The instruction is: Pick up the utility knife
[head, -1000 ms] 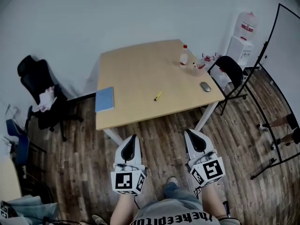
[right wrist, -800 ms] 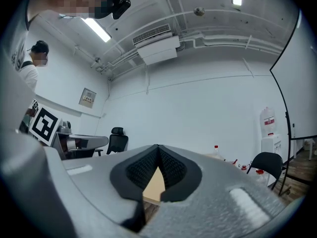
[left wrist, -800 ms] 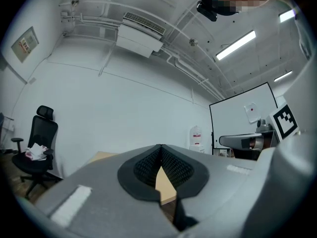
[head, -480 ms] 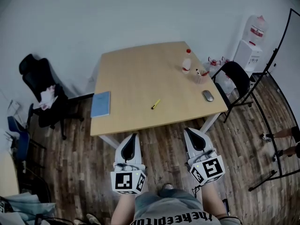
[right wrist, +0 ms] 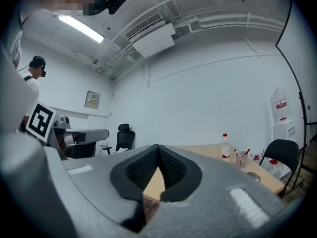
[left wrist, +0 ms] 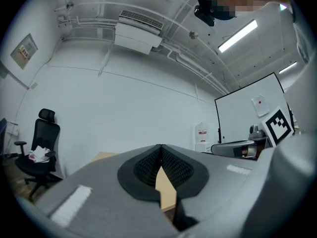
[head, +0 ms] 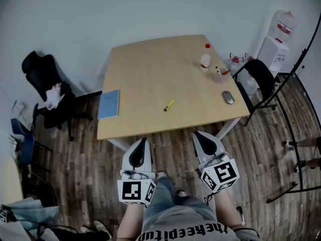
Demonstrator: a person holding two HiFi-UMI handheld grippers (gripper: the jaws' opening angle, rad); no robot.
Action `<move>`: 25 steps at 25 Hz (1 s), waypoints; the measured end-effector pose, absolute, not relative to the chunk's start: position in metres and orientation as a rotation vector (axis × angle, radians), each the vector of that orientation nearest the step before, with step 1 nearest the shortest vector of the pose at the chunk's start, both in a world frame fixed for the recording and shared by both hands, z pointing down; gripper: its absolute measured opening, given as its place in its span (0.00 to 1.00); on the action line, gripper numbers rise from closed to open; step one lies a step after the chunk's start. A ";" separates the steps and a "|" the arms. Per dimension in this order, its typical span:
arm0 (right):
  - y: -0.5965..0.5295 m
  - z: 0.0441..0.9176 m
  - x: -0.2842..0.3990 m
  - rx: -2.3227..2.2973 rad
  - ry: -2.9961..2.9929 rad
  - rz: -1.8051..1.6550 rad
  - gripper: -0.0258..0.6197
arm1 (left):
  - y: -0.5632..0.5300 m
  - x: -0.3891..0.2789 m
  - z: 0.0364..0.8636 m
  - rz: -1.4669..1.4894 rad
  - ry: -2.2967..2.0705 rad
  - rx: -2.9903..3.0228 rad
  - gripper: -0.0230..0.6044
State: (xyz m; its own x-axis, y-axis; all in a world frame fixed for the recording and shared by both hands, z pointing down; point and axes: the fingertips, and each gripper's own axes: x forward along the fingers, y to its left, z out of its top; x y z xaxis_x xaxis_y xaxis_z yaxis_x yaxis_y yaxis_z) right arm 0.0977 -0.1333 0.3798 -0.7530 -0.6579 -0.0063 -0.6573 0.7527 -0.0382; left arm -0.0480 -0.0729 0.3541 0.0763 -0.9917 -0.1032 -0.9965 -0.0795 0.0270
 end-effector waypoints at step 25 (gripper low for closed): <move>-0.280 0.465 0.013 -1.411 3.041 -0.523 0.05 | -0.198 -0.119 0.360 0.146 1.984 -2.414 0.07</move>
